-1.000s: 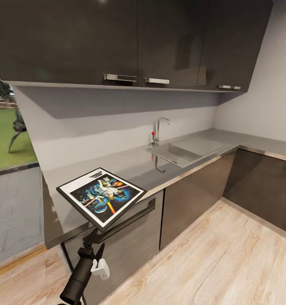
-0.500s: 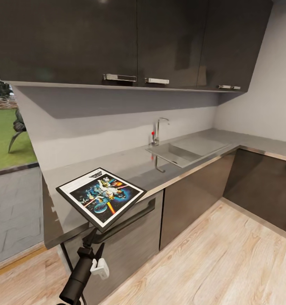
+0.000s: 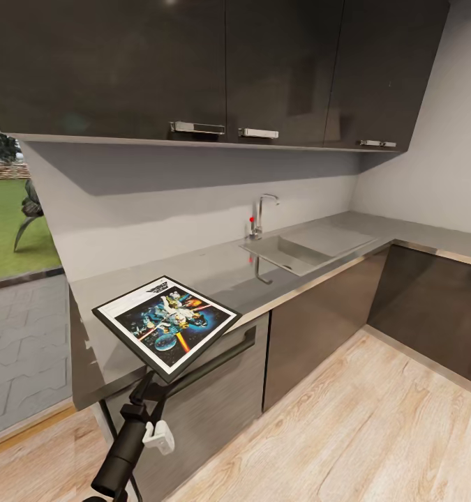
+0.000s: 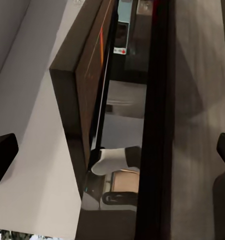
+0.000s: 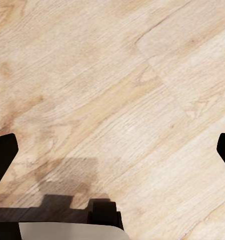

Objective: Pick up the poster from the kitchen countertop and hang it on one of the wall nails in the kitchen.

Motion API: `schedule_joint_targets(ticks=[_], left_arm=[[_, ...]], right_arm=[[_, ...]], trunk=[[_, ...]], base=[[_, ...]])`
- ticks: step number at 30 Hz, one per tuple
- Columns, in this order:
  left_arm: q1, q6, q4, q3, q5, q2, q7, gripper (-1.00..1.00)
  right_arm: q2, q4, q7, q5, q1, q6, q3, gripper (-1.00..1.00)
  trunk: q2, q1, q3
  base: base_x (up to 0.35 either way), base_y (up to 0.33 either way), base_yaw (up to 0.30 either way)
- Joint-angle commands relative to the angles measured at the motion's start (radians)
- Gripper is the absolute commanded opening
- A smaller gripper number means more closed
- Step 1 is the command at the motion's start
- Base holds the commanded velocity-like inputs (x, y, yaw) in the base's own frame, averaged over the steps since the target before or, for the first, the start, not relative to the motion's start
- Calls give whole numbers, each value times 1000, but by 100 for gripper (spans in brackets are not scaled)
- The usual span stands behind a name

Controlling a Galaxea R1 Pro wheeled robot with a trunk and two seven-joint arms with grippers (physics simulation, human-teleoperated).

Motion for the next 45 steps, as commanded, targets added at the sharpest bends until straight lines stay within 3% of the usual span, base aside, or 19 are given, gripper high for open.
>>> schedule_joint_targets(ticks=[1, 45], left_arm=[[0, -5, -1, 3, -11, -1, 6, 100], [0, -5, -2, 4, -11, -1, 5, 100]], right_arm=[[0, 1, 0, 0, 0, -3, 1, 100], [0, 1, 0, 0, 0, -3, 1, 100]], trunk=[[0, 0, -1], [0, 0, -1]], base=[[0, 0, 0], [30, -12, 0]])
